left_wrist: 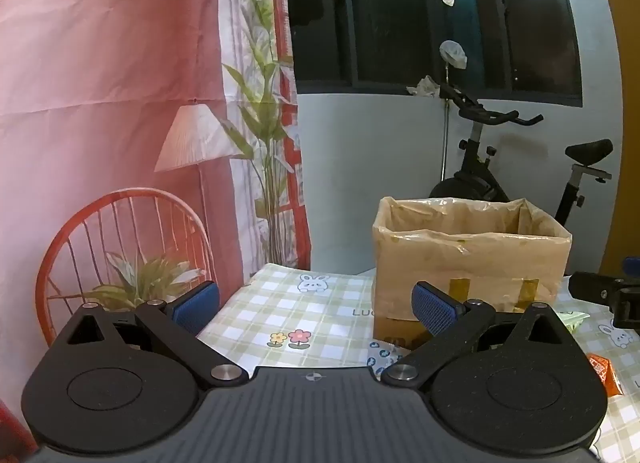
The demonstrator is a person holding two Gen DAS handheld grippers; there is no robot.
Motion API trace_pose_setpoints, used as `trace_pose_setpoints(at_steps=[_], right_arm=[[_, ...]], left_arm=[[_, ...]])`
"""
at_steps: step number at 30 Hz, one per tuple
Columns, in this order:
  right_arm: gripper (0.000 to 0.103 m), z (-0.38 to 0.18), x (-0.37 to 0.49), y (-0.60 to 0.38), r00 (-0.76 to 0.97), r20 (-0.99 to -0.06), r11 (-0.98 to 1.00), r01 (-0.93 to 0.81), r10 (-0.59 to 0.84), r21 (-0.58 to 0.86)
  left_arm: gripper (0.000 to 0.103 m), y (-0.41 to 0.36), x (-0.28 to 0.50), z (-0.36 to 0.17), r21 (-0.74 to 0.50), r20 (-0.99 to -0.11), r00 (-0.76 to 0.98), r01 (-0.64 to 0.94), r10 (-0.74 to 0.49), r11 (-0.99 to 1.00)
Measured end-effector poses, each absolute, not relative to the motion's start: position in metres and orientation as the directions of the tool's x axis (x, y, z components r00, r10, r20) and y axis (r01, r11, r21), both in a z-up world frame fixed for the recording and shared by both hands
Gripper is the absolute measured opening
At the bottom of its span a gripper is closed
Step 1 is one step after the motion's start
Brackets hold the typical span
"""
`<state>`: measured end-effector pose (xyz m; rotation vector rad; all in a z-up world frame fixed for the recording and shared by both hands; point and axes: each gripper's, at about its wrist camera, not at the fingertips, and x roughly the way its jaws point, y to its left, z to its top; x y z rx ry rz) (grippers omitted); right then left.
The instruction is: Organize snacks
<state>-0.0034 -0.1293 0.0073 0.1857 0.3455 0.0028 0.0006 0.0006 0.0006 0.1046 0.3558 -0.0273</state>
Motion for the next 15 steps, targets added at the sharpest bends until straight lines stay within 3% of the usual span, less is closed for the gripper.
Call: trace_pose_setpoints(at_steps=[15], right_arm=[[0.103,0.0075,-0.0046,-0.1288,0.940,-0.341,0.984,0.031,0.031,0.174]], left_arm=[[0.103,-0.0001,-0.0002,-0.0001,0.111,-0.330,0.944,0.049,-0.009,0.993]])
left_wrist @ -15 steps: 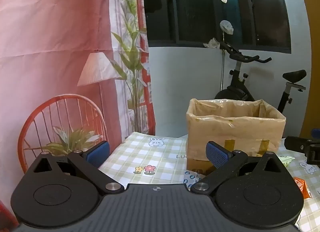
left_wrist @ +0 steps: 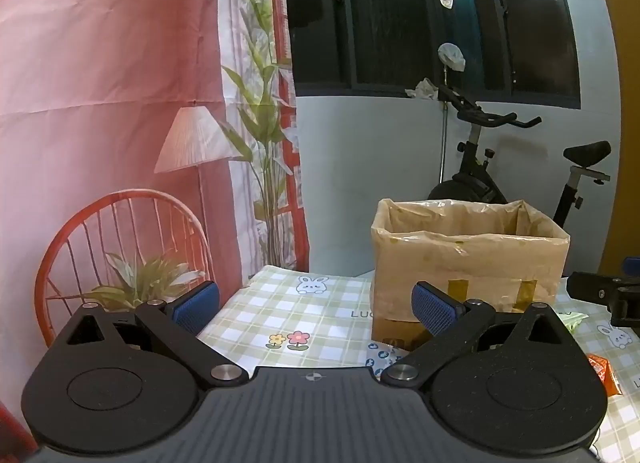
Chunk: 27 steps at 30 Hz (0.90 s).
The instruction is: Organize snacks
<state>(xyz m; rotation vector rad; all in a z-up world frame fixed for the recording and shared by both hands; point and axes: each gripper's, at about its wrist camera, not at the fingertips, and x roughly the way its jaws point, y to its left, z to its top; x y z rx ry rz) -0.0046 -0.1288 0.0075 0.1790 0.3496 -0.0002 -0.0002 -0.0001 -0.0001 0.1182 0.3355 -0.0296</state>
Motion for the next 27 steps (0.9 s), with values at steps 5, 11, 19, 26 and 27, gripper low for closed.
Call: trace_pose_setpoints(at_steps=[5,11,19,26,27], right_arm=[[0.103,0.0082,-0.0034,-0.1293,0.940,-0.341,0.984,0.033,0.028,0.173],[0.103,0.0076,-0.0046,-0.1288,0.939,-0.342,0.984,0.036,0.026,0.172],[0.103,0.0076,-0.0043,-0.1298,0.940,-0.341,0.984,0.036,0.025,0.172],[0.103,0.0079,-0.0045,-0.1292,0.940,-0.342,0.985,0.038,0.023,0.171],[0.103,0.0077,-0.0044,-0.1293,0.940,-0.341,0.985,0.038,0.023,0.171]], left_arm=[[0.103,-0.0006,-0.0002,0.0004,0.112,-0.329,0.944,0.048,-0.009,0.993],[0.103,-0.0005,-0.0003,-0.0001,0.112,-0.329,0.944,0.049,-0.010,0.993],[0.103,-0.0009,-0.0002,-0.0002,0.111,-0.328,0.944,0.047,-0.008,0.993],[0.103,-0.0027,-0.0006,-0.0005,0.111,-0.326,0.945,0.049,-0.010,0.993],[0.103,-0.0027,-0.0002,-0.0011,0.111,-0.327,0.945,0.051,-0.012,0.992]])
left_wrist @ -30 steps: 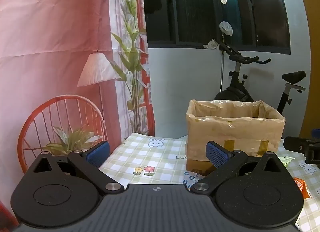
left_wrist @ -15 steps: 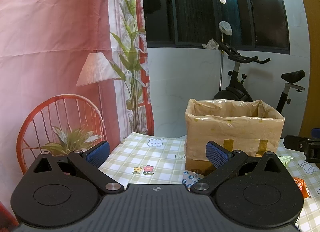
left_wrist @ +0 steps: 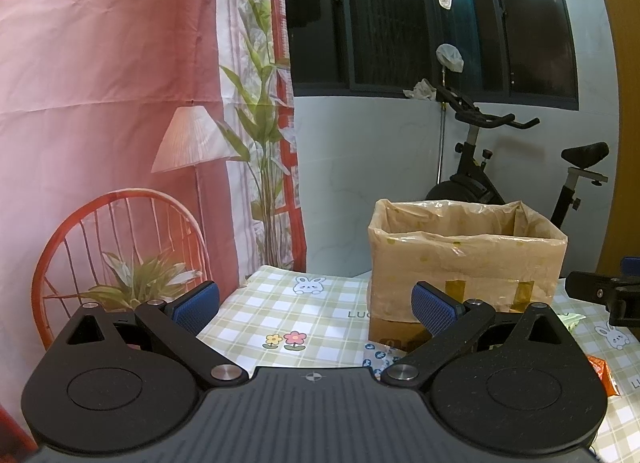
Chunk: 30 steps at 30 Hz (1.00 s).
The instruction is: Organize snacks
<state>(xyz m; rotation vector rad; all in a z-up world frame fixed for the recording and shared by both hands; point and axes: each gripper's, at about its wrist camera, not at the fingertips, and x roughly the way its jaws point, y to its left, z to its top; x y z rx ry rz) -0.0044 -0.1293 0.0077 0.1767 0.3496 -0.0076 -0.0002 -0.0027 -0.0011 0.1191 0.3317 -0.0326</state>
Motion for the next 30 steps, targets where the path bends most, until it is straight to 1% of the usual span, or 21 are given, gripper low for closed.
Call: trace_pose_setpoints(at_steps=[30], right_arm=[[0.103,0.0074,-0.0046,-0.1300,0.939,-0.344,0.985,0.037,0.023,0.168]], left_arm=[[0.103,-0.0006,0.0000,-0.0033,0.095,-0.335,0.942,0.053,-0.018,0.994]])
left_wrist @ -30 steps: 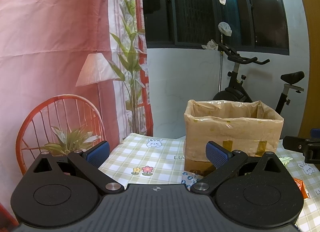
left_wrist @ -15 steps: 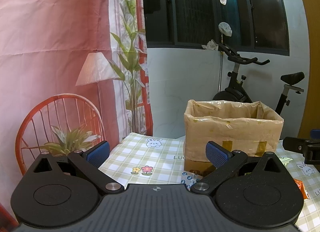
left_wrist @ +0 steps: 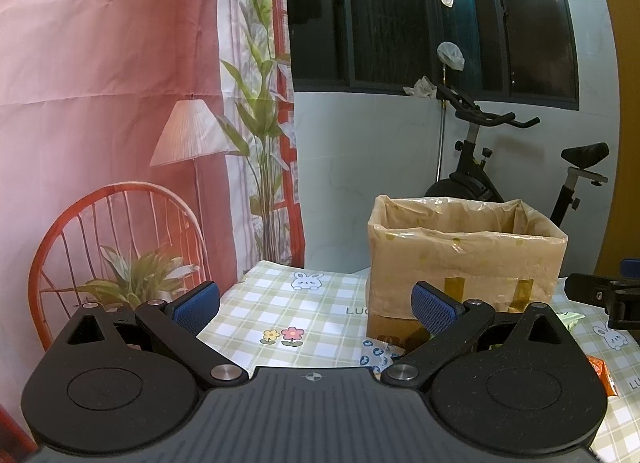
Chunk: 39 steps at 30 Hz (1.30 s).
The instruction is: Organize snacks
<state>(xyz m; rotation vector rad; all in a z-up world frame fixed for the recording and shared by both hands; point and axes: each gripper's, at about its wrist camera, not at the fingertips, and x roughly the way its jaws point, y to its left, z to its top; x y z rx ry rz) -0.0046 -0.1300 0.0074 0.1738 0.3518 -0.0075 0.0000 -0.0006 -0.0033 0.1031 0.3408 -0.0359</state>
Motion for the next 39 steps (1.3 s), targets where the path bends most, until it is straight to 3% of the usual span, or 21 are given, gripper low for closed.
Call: trace_pose_setpoints(at_steps=[21,32,39], right_arm=[[0.103,0.004,-0.003,-0.130,0.938,-0.345,0.984,0.041,0.022,0.173],[0.103,-0.011,0.009,-0.138,0.954,-0.298,0.984,0.050,0.003,0.171],[0.103,-0.031,0.023,-0.144,0.946,-0.323,0.981,0.067,-0.005,0.180]], left_arm=[[0.103,0.006,0.012,-0.010,0.069,-0.360,0.933,0.044,-0.016,0.997],[0.102,0.033,0.042,-0.023,0.028,-0.359,0.931,-0.051,0.058,0.998],[0.102,0.021,0.058,-0.052,0.009,-0.410,0.912,0.021,-0.015,1.000]])
